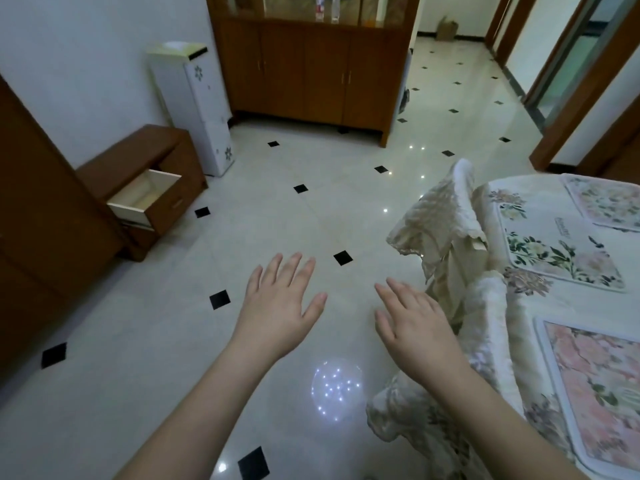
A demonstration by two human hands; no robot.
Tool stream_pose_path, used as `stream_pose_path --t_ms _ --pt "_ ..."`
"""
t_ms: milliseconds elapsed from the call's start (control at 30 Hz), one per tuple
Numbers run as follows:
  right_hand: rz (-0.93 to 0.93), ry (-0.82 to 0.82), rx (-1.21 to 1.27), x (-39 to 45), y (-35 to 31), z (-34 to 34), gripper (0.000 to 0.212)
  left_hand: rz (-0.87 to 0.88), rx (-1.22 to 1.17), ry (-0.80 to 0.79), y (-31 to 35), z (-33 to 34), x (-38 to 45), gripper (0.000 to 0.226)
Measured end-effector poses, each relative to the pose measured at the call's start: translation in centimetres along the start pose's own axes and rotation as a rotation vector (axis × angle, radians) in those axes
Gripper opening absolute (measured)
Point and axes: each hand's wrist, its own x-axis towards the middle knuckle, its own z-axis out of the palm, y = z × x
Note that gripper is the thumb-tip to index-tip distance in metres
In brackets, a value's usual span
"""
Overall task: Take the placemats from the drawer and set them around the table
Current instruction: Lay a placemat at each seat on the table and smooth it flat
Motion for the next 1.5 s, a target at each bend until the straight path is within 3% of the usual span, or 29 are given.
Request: stream_pose_path --t_ms 167,400,700,1233,1500 --pt "0.017 0.05 -0.057 2.2 2.1 0.5 0.057 -0.079 0.121 -0.003 1.9 1.6 4.1 0.069" --pt "0.064 0.013 0.031 9.2 8.1 1.1 0.051 0.064 0.194 -0.103 6.4 3.9 11.5 0.083" --pt "0.07 0.017 0.075 17.6 11.3 1.3 0.055 0.068 0.257 -0.126 7.5 4.1 19.7 0.076" --pt "0.105 -0.088 0.005 39.3 7.7 2.5 0.058 0.065 0.151 -0.09 -2.3 4.3 40.0 0.073" --pt "0.179 -0.021 0.001 48.2 8.5 0.5 0.057 0.201 0.177 -0.062 -4.5 2.8 52.1 0.069"
